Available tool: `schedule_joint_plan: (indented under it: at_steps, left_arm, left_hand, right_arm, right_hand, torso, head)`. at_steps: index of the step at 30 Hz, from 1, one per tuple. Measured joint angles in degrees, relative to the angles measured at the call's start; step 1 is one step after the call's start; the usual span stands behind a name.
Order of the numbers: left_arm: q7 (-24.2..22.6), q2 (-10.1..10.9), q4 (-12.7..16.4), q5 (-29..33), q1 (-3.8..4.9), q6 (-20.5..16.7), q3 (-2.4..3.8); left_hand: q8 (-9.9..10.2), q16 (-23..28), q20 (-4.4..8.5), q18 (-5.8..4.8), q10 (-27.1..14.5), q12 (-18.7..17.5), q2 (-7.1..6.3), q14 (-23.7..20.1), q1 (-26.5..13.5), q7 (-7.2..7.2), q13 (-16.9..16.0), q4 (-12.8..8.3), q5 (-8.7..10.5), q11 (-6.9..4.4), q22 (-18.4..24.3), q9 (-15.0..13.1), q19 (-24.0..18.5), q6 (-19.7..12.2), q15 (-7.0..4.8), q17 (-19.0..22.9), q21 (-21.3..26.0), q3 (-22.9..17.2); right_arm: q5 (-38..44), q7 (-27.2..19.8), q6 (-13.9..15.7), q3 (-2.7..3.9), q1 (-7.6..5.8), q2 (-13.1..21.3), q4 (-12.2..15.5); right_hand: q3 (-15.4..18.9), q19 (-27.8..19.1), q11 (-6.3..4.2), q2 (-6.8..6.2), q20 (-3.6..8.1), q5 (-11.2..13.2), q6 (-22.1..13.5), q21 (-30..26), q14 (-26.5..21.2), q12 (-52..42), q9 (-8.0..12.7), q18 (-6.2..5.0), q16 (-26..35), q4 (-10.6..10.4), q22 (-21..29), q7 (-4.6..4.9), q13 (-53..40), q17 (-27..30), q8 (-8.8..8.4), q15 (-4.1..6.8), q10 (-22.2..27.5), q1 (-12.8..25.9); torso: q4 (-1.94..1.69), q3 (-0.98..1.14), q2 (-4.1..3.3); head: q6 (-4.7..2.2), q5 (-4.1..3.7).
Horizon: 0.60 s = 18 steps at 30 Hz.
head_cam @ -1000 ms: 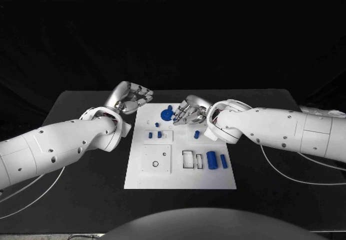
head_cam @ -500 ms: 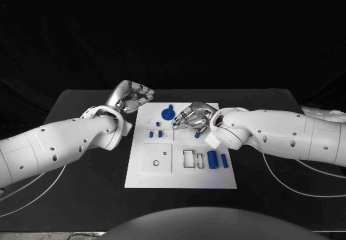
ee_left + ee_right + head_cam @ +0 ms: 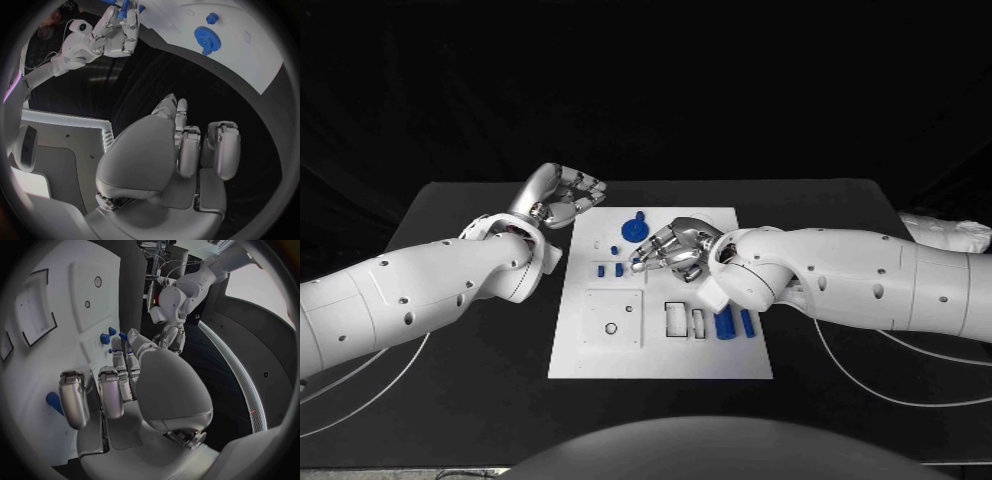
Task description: Assemble the parts on the task board
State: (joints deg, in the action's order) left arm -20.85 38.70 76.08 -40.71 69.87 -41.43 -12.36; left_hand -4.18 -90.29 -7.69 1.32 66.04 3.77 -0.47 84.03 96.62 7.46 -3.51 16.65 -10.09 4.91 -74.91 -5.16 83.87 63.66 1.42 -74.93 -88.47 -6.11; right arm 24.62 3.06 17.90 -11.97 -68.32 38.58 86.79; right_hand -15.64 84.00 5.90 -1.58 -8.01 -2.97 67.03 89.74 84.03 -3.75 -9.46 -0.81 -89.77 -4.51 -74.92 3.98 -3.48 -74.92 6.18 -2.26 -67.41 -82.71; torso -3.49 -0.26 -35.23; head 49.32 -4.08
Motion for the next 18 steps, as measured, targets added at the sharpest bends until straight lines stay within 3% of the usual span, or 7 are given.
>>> schedule_joint_plan:
  at_steps: [18]
  left_arm:
    - [0.0,-0.04,-0.02,-0.48,0.0,0.07,0.0]
  left_hand:
    - [0.0,0.0,0.0,0.0,0.0,0.0,0.0,0.0,0.0,0.0,0.0,0.0,0.0,0.0,0.0,0.0,0.0,0.0,0.0,0.0,0.0,0.0]
  right_arm:
    - [-0.92,1.19,2.49,0.0,0.01,-0.27,3.12]
  right_hand:
    - [0.23,0.0,0.0,0.07,0.0,0.02,-0.2,0.0,0.0,0.0,-0.01,0.0,0.0,-0.08,-0.02,-0.2,0.0,0.01,-0.23,0.0,0.0,0.08]
  torso:
    - [-0.03,-0.03,-0.12]
  head:
    - [0.35,0.03]
